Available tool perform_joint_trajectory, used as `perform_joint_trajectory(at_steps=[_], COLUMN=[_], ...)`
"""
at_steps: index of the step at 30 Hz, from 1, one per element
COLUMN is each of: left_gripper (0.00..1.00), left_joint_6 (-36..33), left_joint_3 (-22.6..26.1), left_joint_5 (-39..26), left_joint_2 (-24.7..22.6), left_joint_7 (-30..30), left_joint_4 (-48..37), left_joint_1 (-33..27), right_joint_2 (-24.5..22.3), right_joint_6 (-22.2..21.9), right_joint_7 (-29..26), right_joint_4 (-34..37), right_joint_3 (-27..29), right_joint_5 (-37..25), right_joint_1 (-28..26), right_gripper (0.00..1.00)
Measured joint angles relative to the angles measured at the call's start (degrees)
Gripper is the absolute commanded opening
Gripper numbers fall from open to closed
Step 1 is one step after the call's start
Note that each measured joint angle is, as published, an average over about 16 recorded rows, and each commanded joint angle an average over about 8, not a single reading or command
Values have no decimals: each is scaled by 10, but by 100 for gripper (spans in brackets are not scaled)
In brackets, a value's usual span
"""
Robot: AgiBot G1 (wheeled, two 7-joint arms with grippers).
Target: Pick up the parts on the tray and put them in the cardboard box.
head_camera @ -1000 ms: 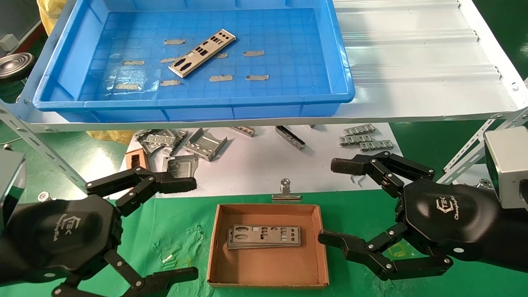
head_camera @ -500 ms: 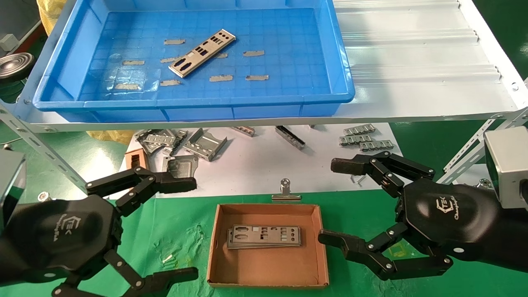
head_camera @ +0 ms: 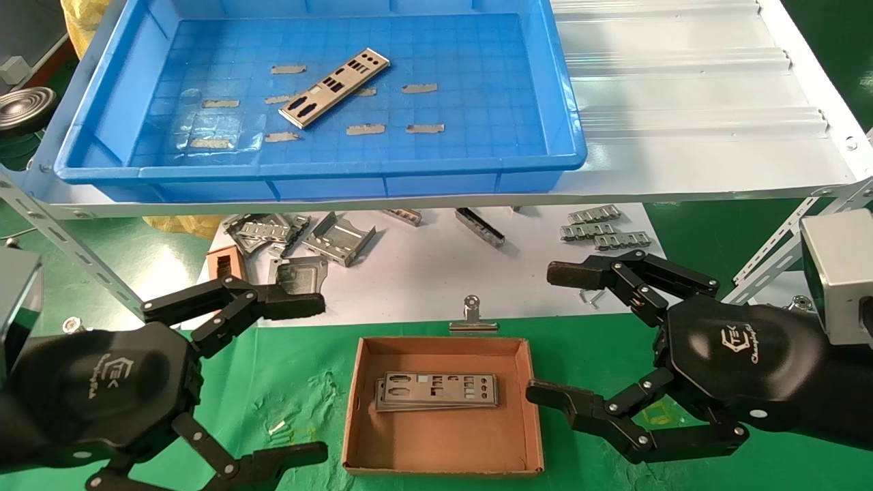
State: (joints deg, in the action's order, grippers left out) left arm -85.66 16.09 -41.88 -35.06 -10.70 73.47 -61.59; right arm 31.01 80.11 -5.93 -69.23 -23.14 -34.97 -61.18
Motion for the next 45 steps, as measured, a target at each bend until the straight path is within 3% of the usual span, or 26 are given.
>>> perform_joint_trajectory(at_steps=[45], left_gripper=[100], left_joint_6=[0], left_joint_3=[0], left_joint_5=[0], left_joint_2=[0], left_joint_7=[0], left_joint_4=[0], left_joint_1=[0], right_joint_2=[0], right_joint_6=[0], right_joint_7=[0], right_joint_4=[0], right_joint_3=[0], right_joint_5=[0], right_joint_1=[0], right_gripper=[100])
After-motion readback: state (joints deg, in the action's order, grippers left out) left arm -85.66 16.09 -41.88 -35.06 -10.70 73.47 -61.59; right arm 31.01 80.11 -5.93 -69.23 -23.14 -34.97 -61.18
